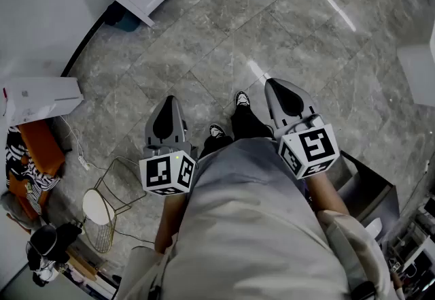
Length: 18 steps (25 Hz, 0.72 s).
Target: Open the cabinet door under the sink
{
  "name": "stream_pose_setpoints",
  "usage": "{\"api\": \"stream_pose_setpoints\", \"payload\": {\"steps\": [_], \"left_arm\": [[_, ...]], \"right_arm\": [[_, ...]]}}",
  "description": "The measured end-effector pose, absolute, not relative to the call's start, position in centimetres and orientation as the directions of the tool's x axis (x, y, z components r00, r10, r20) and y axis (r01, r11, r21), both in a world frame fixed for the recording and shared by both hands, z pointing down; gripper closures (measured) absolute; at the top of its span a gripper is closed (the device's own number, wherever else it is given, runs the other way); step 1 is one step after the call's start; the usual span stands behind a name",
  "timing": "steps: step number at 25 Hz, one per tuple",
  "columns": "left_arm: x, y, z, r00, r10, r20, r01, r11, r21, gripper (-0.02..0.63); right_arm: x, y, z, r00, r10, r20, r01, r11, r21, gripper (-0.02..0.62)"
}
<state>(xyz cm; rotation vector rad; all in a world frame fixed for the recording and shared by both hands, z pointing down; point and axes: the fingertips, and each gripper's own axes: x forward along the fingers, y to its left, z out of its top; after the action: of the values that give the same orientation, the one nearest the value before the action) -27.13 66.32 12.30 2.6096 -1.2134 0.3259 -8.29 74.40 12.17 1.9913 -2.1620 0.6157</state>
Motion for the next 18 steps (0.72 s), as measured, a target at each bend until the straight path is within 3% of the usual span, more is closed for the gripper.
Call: {"api": "stream_pose_setpoints", "payload": {"steps": [6, 13, 18], "left_arm": [[-23.4, 64.8, 13.0, 0.625, -0.712, 0.319, -0.773, -0.622, 0.127, 0.606], [-18.8, 62.9, 12.7, 0.649, -0.701, 0.296, -0.755, -0.643, 0.13, 0.606], [-16.3, 61.8, 12.6, 0.633, -0.717, 0.293, -0.768, -0.629, 0.121, 0.606]], "right_arm": [[-4.9, 72.7, 12.6, -0.118, -0.922, 0.369, -0.978, 0.044, -0.202, 0.584], [-2.5, 70.2, 12.3, -0.274, -0.909, 0.313, -0.938, 0.182, -0.294, 0.584], [-0.7, 68.5, 12.4, -0.312, -0.901, 0.302, -0.934, 0.232, -0.273, 0.584]]}}
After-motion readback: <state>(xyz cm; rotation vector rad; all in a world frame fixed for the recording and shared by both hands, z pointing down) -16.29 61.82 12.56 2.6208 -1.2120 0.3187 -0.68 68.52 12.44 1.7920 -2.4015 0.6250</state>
